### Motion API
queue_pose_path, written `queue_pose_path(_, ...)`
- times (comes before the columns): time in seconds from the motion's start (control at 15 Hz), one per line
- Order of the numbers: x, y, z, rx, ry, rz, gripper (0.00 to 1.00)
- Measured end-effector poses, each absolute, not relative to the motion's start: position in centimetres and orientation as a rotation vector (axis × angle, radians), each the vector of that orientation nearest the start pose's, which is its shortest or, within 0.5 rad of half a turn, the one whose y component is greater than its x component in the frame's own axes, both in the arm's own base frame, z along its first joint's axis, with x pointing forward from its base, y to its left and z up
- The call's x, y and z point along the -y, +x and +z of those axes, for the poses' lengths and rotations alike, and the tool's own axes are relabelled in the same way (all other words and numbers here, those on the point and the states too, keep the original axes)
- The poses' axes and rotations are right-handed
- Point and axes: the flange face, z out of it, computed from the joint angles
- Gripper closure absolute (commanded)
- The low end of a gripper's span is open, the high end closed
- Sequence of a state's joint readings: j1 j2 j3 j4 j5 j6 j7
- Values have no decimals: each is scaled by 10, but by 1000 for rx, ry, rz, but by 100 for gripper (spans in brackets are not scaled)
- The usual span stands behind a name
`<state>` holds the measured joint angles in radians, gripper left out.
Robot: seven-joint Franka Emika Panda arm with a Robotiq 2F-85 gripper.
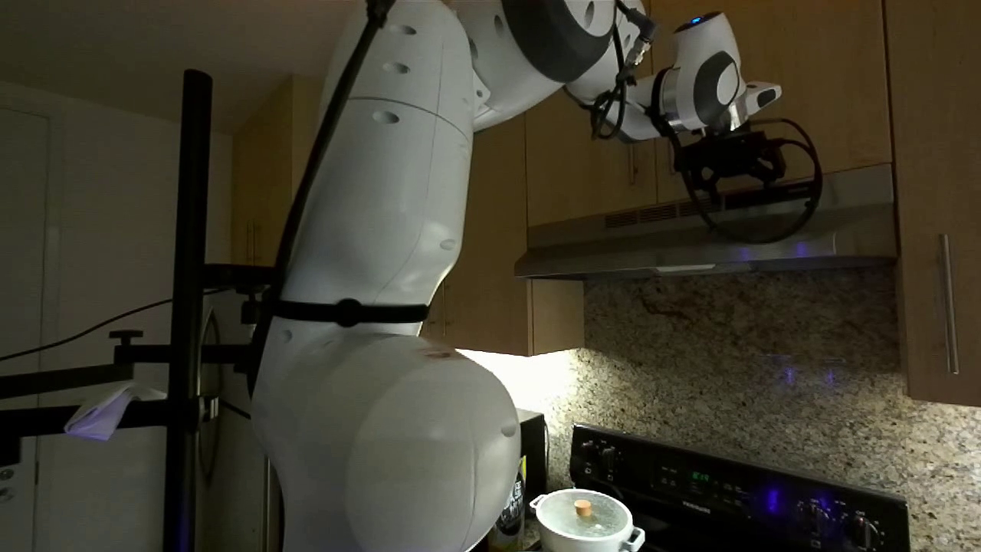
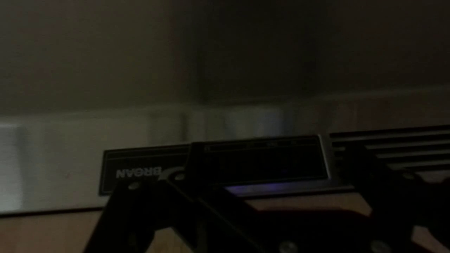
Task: Turn on the light of the oven filter
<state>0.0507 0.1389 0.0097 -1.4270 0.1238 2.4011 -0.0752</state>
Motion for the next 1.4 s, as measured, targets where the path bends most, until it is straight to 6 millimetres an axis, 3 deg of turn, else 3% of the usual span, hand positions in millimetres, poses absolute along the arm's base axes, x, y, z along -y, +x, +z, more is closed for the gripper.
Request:
queue_pose_path(0.87, -44, 648, 710, 121, -2773, -1215, 0)
queue_pose_path(1.4, -57, 647, 709, 149, -2764, -1208, 0)
